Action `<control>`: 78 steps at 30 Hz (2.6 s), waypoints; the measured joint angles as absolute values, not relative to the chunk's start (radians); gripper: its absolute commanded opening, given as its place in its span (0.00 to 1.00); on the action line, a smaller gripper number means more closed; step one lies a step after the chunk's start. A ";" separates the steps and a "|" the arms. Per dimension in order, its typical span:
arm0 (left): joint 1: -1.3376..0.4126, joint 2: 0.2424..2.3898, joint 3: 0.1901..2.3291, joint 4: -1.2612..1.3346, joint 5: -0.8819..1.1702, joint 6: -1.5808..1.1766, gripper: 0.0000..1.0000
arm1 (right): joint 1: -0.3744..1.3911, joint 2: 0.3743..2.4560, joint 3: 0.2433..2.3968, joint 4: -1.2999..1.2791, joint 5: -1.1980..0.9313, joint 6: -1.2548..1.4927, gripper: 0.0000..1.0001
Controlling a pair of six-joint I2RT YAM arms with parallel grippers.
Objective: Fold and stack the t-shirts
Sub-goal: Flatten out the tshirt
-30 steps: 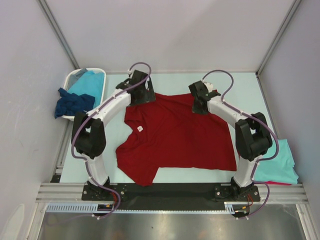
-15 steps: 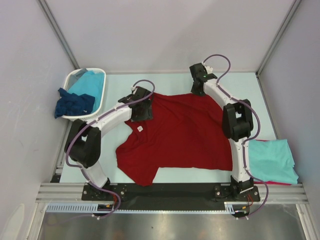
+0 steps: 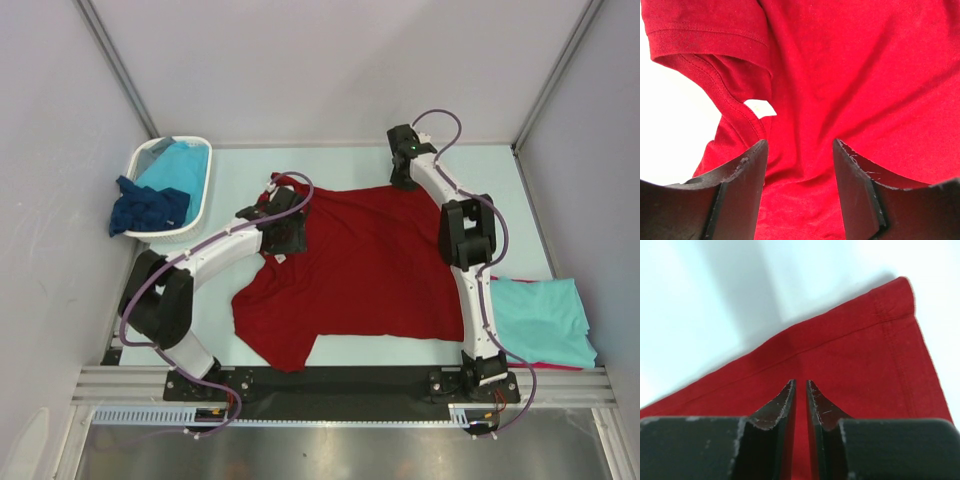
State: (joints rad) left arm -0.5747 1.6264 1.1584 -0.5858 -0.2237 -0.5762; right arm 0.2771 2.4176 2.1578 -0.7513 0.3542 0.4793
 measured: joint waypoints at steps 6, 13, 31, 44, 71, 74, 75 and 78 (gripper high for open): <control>-0.580 1.626 1.157 -0.586 -0.221 -0.576 0.57 | 0.271 2.452 2.159 -0.760 0.354 0.472 0.18; -0.585 1.629 1.144 -0.584 -0.196 -0.576 0.50 | 0.260 2.462 2.189 -0.765 0.354 0.469 0.18; -0.596 1.695 1.101 -0.594 -0.104 -0.585 0.00 | 0.233 2.509 2.227 -0.770 0.342 0.469 0.00; -0.620 1.721 1.029 -0.592 -0.067 -0.587 0.00 | 0.219 2.513 2.236 -0.772 0.313 0.470 0.00; -0.619 1.701 0.996 -0.558 -0.058 -0.586 0.00 | 0.102 2.571 2.341 -0.797 0.274 0.482 0.00; -0.619 1.699 0.994 -0.556 -0.058 -0.586 0.00 | 0.102 2.575 2.348 -0.803 0.274 0.481 0.00; -0.619 1.698 0.993 -0.556 -0.058 -0.586 0.00 | 0.102 2.575 2.349 -0.804 0.273 0.481 0.00; -0.619 1.688 0.983 -0.549 -0.058 -0.587 0.22 | 0.101 2.576 2.350 -0.805 0.270 0.481 0.07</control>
State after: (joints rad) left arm -0.6193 1.6882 0.9829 -0.5488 -0.0582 -0.5865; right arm 0.1013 2.5755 2.3501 -0.8047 0.2695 0.4812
